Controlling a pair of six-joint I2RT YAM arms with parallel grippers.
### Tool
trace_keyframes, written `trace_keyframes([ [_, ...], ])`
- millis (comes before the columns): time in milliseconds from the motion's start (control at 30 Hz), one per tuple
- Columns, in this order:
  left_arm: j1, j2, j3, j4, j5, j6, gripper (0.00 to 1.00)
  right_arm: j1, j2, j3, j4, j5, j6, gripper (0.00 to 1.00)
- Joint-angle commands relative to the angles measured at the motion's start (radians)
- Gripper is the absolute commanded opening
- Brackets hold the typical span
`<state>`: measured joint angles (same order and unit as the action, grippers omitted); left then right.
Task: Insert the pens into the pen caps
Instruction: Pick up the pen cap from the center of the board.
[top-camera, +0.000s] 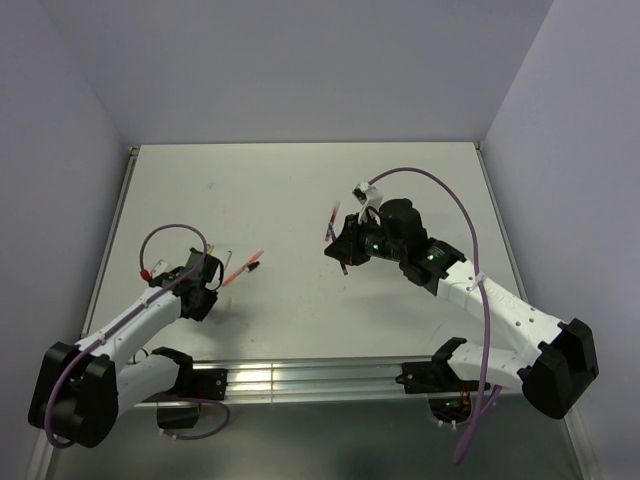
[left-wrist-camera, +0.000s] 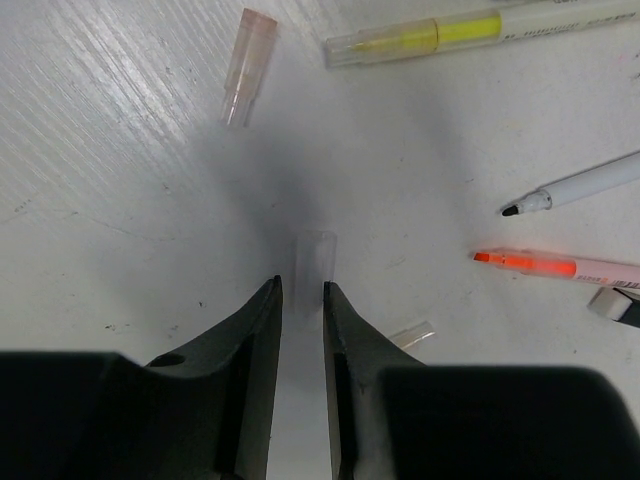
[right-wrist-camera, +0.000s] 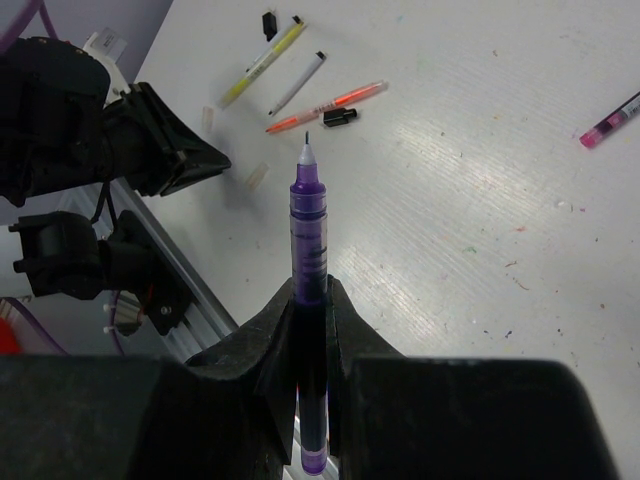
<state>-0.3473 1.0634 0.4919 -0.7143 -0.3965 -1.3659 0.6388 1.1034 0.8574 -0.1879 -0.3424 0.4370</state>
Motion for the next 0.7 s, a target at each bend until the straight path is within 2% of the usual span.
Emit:
trace_keyframes([
  [0,0.005,0.013,-0.007,0.024,0.007,0.002,0.28,-0.004,-0.005,0.002,0.021,-0.010,-0.004,0.00],
  [433,0.005,0.089,0.000,0.061,0.021,0.027,0.27,-0.004,-0.004,0.003,0.021,-0.012,-0.007,0.00],
  [600,0.005,0.118,0.007,0.090,0.034,0.045,0.23,-0.004,-0.001,0.003,0.018,-0.010,-0.009,0.00],
  [667,0.007,0.132,0.013,0.099,0.042,0.054,0.17,-0.004,0.000,0.002,0.018,-0.009,-0.009,0.00],
])
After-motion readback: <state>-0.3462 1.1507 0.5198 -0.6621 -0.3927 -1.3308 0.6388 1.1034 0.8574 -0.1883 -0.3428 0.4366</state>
